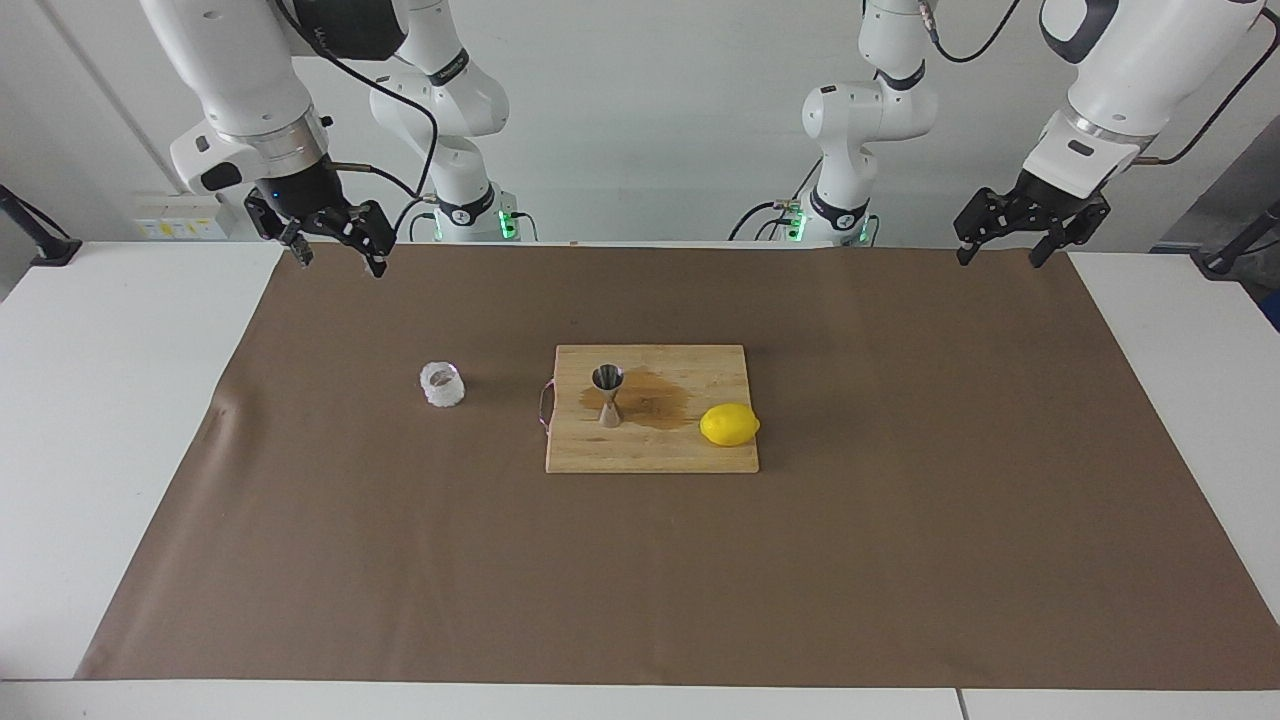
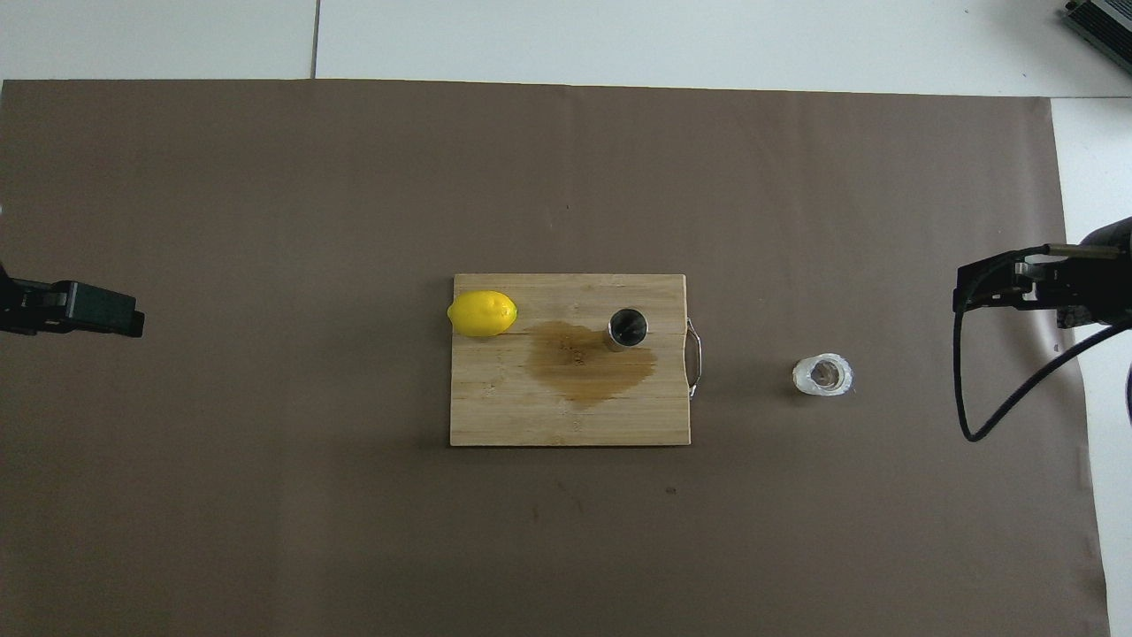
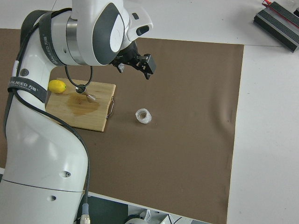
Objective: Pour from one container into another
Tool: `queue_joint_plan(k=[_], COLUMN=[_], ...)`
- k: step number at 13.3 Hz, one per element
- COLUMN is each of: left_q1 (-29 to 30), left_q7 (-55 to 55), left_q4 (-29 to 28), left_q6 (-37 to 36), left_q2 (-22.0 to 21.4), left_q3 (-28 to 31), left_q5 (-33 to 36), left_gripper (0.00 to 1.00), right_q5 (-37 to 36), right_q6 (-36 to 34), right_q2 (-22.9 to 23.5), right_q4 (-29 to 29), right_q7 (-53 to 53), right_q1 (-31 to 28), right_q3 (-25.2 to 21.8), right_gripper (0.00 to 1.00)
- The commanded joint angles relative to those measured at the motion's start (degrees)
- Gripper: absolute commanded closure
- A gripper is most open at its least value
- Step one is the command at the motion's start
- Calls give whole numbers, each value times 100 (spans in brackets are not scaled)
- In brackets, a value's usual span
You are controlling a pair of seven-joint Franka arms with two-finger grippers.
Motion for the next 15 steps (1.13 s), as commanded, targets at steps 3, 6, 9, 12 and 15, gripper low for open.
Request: queue_joint_plan(k=[3,6,9,12,15], left_q1=[-92,-92,-65,-48,-30], left_q7=[151,142,133,133,133], left_q4=[-139,-131,-131,-131,-139], left_q6=[45,19,-16,-16,-16], left_q2=[-137,-137,-137,-137,-137], left_q3=[68,68,68,68,68], left_q5=[77,77,77,77,77], left_gripper=[0,0,0,0,0], right_q5=[-27,-27,-27,-27,-27], right_q6=[-86,-86,-86,-86,-86], right_q2=[7,7,7,7,7], right_q4=[24,24,24,24,24], right_q7=[86,86,86,86,86], right_q1=[-48,-48,-48,-48,-48], right_q3=[35,35,35,35,35], right_gripper=[0,0,0,0,0])
